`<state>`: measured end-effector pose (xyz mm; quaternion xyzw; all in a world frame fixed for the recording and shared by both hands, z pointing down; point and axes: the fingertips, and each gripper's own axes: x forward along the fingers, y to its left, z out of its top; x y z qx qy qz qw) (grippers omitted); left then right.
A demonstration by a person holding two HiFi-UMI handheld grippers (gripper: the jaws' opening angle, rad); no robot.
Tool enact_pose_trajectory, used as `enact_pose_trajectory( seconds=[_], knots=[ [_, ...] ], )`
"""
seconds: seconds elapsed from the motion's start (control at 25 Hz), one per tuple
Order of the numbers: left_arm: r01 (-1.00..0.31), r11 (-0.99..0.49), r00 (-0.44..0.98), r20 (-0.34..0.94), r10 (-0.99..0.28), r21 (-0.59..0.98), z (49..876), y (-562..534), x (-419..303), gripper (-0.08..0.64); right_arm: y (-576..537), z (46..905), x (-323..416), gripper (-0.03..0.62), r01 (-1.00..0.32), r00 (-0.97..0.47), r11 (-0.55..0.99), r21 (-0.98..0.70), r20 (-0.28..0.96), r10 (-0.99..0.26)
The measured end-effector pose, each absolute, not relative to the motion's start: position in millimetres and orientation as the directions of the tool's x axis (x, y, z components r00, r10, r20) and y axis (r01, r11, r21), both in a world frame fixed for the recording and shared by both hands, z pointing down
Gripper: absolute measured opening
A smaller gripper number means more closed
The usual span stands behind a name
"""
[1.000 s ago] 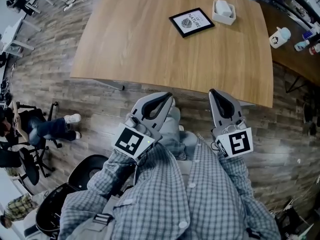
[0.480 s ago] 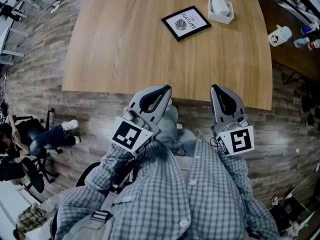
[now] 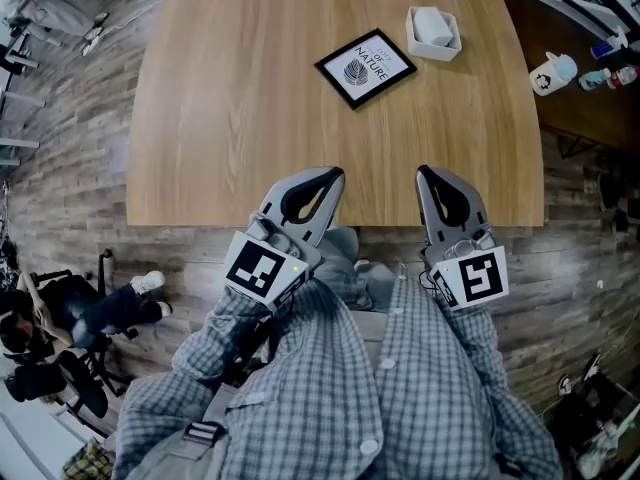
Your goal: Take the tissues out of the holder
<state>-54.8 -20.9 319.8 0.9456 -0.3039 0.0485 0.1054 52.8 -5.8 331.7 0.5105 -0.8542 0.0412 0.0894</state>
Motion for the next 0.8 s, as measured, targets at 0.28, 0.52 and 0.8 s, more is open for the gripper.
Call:
enact_pose_trajectory(
  seconds=[0.28, 0.52, 0.8],
  knots=[
    [-0.537, -0.825, 0.843, 0.131, -0.521, 0.178, 321.2, -54.3, -61.2, -0.001, -34.9, 330.2, 54.6, 0.012, -0.914, -0.390, 0.404, 0.041, 0.194, -0.900],
    [-0.545, -0.801, 0.837, 0.115, -0.534, 0.247, 330.5, -78.2, -76.2, -0.001, -49.2, 332.0, 48.9, 0.012, -0.925, -0.352, 0.373, 0.067, 0.211, -0.912],
    [-0.525, -0.809, 0.849, 0.103, -0.518, 0.265, 330.6, -86.0, -78.7, 0.000, -55.0, 333.2, 38.1, 0.012, -0.925, -0.346, 0.373, 0.076, 0.242, -0.906]
  ],
)
